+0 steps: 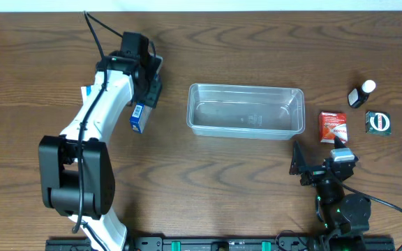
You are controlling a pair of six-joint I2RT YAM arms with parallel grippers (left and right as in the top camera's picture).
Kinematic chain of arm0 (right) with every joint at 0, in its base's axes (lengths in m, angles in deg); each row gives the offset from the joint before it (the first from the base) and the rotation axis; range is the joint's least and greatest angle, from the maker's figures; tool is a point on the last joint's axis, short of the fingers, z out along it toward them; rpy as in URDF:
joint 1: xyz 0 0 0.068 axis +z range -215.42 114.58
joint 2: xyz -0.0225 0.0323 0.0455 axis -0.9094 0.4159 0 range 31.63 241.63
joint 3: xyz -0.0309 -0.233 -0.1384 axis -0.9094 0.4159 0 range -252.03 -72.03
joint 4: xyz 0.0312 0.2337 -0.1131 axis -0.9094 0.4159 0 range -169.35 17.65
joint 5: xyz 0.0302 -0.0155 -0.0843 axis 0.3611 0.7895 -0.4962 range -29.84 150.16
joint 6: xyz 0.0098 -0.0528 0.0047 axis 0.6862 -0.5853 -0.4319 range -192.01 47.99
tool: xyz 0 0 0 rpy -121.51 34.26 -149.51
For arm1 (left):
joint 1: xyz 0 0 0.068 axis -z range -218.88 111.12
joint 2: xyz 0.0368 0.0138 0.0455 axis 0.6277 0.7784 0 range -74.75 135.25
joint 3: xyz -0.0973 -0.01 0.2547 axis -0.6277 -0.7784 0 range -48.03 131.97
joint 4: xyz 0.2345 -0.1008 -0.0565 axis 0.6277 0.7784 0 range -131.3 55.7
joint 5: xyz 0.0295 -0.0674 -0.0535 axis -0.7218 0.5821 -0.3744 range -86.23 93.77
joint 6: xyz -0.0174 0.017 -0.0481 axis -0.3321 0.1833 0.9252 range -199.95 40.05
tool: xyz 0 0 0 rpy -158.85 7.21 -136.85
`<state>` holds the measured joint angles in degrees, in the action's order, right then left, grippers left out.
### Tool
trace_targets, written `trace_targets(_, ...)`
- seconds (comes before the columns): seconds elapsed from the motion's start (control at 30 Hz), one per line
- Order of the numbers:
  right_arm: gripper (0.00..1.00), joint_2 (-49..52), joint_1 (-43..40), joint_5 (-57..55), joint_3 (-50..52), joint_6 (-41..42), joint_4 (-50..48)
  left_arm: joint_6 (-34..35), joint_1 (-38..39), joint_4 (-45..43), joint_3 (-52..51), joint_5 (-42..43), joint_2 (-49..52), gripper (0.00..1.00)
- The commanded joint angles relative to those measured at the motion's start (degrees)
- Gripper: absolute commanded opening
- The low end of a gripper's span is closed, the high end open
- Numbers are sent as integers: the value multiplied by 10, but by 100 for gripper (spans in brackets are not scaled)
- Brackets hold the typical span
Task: Pack container
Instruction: 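Move left gripper to the upright blue box and grasp it, then carry the blue box with left gripper over the clear container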
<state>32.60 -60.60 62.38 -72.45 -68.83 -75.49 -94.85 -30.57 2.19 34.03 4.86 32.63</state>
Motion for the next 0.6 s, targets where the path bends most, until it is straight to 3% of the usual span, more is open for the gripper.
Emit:
trace_targets(0.0, 99, -2, -7, 6, 1, -7, 2, 2, -2, -3, -1, -7, 1, 47)
trace_targets(0.13, 99, -2, -7, 6, 1, -7, 2, 1, -3, -5, -2, -7, 1, 45)
trace_targets(0.3, 99, -2, -7, 6, 1, -7, 2, 2, -2, -8, -1, -7, 1, 23)
trace_targets(0.47, 99, -2, -7, 6, 1, -7, 2, 1, -2, -8, -1, -7, 1, 19)
trace_targets(0.53, 99, -2, -7, 6, 1, -7, 2, 1, -2, -8, 0, -7, 1, 6)
trace_targets(0.57, 99, -2, -7, 6, 1, -7, 2, 1, -2, -7, 3, -7, -1, 6)
